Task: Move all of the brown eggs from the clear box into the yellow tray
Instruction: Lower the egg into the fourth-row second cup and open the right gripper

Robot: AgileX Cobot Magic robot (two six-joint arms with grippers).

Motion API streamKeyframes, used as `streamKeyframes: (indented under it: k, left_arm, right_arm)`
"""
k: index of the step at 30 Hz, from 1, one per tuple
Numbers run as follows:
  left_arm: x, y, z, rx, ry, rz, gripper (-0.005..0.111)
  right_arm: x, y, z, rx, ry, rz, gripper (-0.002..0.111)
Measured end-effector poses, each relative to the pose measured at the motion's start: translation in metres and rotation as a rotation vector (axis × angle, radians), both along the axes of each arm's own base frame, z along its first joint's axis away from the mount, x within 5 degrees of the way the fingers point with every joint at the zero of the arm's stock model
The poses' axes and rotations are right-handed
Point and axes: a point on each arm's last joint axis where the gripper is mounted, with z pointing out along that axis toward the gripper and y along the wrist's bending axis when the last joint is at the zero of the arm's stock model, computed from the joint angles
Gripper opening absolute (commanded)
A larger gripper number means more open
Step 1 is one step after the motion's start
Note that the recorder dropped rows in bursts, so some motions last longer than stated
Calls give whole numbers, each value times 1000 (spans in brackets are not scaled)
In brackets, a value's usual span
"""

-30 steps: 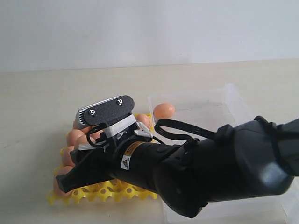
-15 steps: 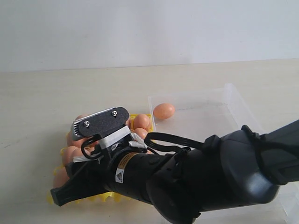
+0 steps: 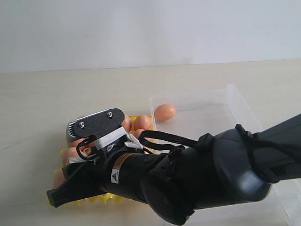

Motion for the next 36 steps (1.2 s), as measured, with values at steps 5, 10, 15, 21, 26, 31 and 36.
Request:
streamKeyframes:
  k: [5, 10, 15, 21, 26, 31, 36]
  left_arm:
    - [0, 0, 0, 0, 0, 0, 0]
    - [0, 0, 0, 0, 0, 0, 0]
    - [0, 0, 0, 0, 0, 0, 0]
    - [0, 0, 0, 0, 0, 0, 0]
    - [0, 0, 0, 0, 0, 0, 0]
    - [0, 0, 0, 0, 0, 0, 0]
    - [0, 0, 0, 0, 0, 0, 0]
  right_arm:
    - [-1, -1, -1, -12, 10, 2, 15]
    - [-1, -1, -11, -45, 34, 5, 15]
    - [-2, -1, -16, -63, 47, 6, 15]
    - [-2, -1, -15, -59, 41, 8, 15]
    - [-1, -1, -15, -64, 24, 19, 32]
    - [-1, -1, -15, -65, 18, 22, 46]
    - [-1, -1, -14, -68, 8, 27, 47]
